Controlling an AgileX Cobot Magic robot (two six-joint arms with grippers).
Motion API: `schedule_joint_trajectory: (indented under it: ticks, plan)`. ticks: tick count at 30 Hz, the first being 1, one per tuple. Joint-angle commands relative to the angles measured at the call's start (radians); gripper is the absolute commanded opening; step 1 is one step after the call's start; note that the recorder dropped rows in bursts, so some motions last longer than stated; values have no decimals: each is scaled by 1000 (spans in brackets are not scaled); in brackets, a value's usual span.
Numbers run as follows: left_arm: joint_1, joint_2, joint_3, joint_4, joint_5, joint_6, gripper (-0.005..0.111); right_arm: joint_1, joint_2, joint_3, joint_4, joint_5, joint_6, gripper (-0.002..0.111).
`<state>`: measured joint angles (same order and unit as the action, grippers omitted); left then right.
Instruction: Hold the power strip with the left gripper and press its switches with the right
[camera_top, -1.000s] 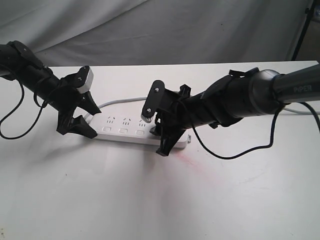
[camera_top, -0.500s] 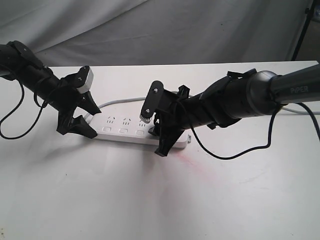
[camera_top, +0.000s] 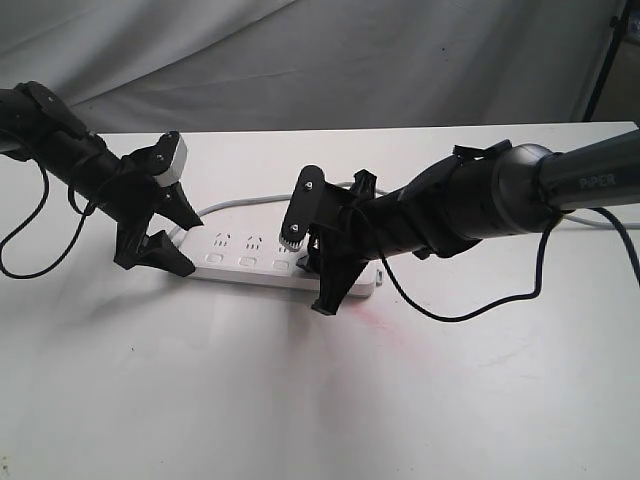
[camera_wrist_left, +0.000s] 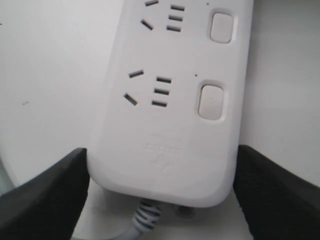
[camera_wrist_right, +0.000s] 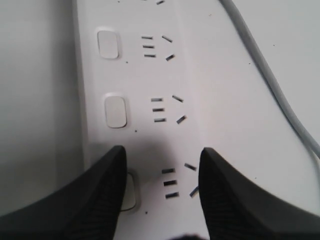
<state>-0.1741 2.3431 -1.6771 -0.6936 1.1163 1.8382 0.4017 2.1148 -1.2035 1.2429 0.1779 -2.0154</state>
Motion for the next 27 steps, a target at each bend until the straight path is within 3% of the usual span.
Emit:
schedule_joint_trajectory:
  ticks: [1, 17, 27]
  plan:
    - [-6, 1, -4, -5, -18, -5, 69, -7, 57, 41, -49, -35, -43, 44]
    - [-6, 1, -4, -5, -18, -5, 69, -7, 110, 38, -13, 2, -48, 44]
    - [-6, 1, -4, -5, -18, -5, 69, -9, -132, 38, 29, 13, -10, 44]
